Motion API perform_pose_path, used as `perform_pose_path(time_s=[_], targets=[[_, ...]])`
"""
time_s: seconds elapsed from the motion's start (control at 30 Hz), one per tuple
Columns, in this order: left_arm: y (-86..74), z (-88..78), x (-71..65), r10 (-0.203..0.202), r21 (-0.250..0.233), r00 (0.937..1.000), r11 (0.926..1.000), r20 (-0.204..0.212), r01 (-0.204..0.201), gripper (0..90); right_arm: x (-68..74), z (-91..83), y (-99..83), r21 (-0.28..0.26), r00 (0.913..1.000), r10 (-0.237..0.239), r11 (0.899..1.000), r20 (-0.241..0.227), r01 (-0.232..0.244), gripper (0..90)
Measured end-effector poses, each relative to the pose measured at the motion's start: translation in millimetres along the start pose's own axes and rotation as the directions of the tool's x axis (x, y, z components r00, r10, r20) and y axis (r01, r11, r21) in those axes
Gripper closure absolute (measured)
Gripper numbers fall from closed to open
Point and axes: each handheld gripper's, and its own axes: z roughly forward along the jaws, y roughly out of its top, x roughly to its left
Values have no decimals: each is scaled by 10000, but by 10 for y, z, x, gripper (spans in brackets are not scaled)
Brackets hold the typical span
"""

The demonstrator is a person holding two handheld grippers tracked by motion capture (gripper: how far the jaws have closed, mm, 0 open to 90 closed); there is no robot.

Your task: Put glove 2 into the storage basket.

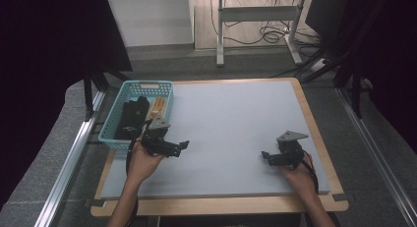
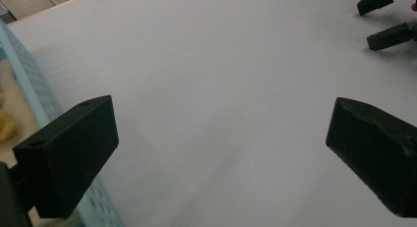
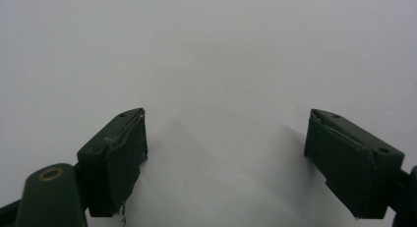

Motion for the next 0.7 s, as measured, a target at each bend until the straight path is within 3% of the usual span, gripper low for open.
perform_pose_path(time_s=[0.7], targets=[[-105,172,-205,287,-76,9993,9996,231,-285,0,0,0,0,-4,10000,0,10000,-3,0,160]])
